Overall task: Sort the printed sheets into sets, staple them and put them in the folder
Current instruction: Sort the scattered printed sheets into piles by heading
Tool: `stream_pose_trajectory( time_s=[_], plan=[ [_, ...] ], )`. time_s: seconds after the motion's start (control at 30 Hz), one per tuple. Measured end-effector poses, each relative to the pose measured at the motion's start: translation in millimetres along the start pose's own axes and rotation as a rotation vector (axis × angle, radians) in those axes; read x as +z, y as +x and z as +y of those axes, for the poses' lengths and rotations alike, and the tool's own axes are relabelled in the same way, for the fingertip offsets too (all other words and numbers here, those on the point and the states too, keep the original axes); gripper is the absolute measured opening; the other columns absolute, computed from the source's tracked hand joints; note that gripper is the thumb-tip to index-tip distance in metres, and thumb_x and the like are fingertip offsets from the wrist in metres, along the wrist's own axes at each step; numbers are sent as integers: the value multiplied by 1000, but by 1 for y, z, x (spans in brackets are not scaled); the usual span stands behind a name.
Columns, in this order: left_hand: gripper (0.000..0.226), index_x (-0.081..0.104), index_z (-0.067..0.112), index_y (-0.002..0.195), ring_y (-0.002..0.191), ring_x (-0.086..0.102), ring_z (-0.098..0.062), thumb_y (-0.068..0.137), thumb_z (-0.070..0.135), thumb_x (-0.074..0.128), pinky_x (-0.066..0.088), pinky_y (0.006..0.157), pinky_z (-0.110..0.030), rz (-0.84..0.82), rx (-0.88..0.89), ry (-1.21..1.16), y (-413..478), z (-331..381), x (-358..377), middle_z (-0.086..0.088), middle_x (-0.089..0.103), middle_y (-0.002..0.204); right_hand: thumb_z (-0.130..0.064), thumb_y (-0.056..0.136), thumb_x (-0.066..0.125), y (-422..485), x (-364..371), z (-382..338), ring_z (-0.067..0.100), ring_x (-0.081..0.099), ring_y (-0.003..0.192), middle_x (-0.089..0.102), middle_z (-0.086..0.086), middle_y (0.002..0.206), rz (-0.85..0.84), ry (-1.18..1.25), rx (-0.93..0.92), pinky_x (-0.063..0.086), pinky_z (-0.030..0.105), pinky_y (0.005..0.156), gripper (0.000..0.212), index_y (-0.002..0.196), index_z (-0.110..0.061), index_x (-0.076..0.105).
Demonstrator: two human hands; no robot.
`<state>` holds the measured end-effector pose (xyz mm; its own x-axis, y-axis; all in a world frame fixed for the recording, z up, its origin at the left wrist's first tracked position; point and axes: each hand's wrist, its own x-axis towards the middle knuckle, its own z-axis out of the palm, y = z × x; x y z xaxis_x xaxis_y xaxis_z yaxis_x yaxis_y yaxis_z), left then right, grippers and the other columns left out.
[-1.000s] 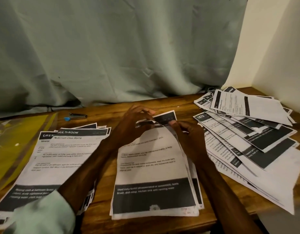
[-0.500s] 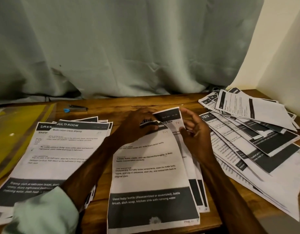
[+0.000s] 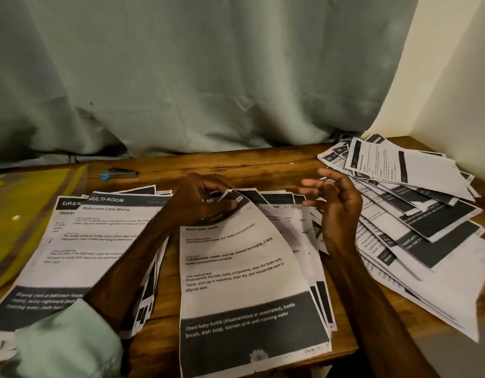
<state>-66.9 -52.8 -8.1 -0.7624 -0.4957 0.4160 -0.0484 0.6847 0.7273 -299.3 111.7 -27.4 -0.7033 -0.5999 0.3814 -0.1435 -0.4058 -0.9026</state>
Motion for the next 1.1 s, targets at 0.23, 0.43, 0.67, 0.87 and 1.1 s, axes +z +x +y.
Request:
stream_pose_trajectory(
  time_s=[0.23,0.43,0.67,0.87,1.1],
  plan=[
    [23,79,41,91,108,70,-8,71,32,85,59,91,-31,31,-102,-79,1,-13,-8,20,74,111,-5,101,53,3,-5,6,23,73,83,75,7,95,75,-128,-15,60,32,64,17,112,-7,65],
    [20,77,17,94,100,73,-13,77,9,82,60,83,-25,46,-79,-115,0,-18,-7,11,76,111,-16,89,75,2,-5,22,7,67,83,67,-9,87,-176,-754,91,47,12,65,10,91,-22,67],
    [41,79,45,85,96,72,-2,79,4,81,56,78,-15,21,-67,-122,0,-11,-4,31,73,102,-32,78,86,-4,4,17,-1,54,74,74,2,108,-325,-926,89,35,5,50,37,107,-13,71],
    [19,77,20,94,99,73,-10,79,9,82,59,82,-23,38,-83,-105,-1,-19,-3,22,75,106,-33,79,86,-5,6,24,-6,53,68,75,4,106,-345,-878,135,33,6,54,37,107,-13,72],
    [18,77,14,97,97,74,-10,81,7,81,59,80,-22,25,-95,-101,-1,-22,0,20,76,106,-30,81,84,0,7,33,8,62,70,67,-3,89,-271,-851,212,37,14,55,28,91,-9,68]
  ],
)
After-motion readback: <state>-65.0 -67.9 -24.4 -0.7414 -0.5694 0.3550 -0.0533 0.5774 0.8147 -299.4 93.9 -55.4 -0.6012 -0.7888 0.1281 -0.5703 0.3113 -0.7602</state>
